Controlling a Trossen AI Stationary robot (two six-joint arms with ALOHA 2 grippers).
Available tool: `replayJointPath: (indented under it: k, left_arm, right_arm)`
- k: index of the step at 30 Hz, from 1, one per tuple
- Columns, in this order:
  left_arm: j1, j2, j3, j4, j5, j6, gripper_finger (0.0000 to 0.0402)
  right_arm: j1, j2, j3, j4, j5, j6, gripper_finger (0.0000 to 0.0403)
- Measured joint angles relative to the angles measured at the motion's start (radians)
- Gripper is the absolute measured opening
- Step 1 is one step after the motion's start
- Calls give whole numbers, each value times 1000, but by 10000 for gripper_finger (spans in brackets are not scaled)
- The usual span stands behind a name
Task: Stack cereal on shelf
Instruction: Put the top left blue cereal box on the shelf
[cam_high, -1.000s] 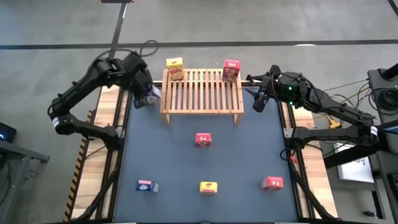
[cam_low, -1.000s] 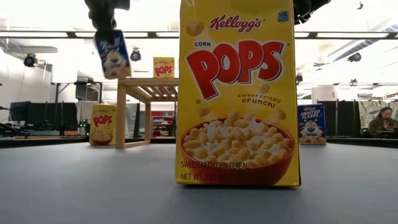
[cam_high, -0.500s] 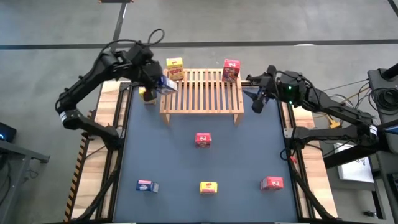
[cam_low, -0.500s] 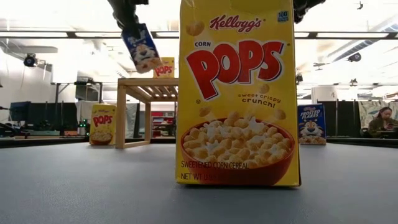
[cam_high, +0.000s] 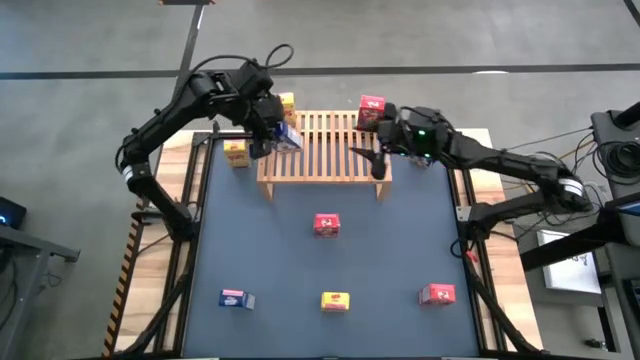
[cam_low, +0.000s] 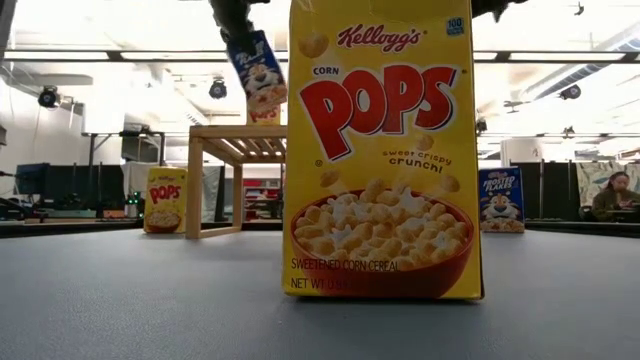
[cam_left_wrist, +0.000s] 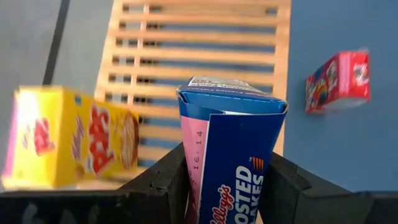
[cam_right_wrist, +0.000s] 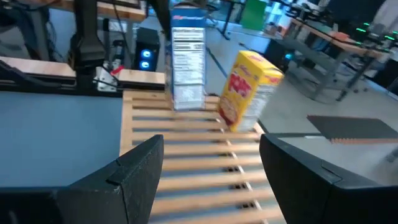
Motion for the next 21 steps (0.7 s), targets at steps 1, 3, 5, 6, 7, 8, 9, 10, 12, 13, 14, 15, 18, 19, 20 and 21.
replayJointPath:
  k: [1,3,5,6,7,8,9,10,12,13,14,15,18,19,20,21]
  left_arm:
    - [-8,13,24,-4,0,0,131]
    - [-23,38,64,-16,0,0,131]
    - [-38,61,97,-28,0,0,131]
    - [-45,70,109,-30,0,0,131]
    - [-51,78,120,-30,0,0,131]
    - [-57,83,126,-30,0,0,131]
    - [-63,91,130,-32,0,0,131]
    - [-68,97,134,-33,0,0,131]
    - [-76,107,137,-34,0,0,131]
    - [-79,110,137,-36,0,0,131]
    - [-81,112,134,-35,0,0,131]
    - [-84,112,131,-35,0,0,131]
    - [-87,114,118,-35,0,0,131]
    - [-88,114,116,-37,0,0,131]
    - [-90,114,114,-36,0,0,131]
    - [-91,114,114,-35,0,0,131]
  right_arm:
    - [2,29,21,8,-9,-1,256]
    - [9,83,66,5,-12,-1,256]
    - [19,134,111,6,-12,-15,256]
    - [22,159,132,6,-12,-28,256]
    - [26,182,153,6,-12,-42,256]
    - [28,206,173,5,-12,-49,256]
    - [31,229,194,4,-12,-55,256]
    - [33,251,214,4,-12,-57,256]
    - [38,293,251,-3,-12,-58,256]
    - [42,314,269,-8,-12,-61,258]
    - [45,334,288,-16,-12,-61,260]
    - [47,352,306,-28,-13,-61,265]
    - [53,405,361,-53,-41,-60,284]
    - [53,421,379,-73,-71,-61,291]
    - [53,439,397,-85,-90,-59,297]
    - [55,458,417,-89,-103,-49,303]
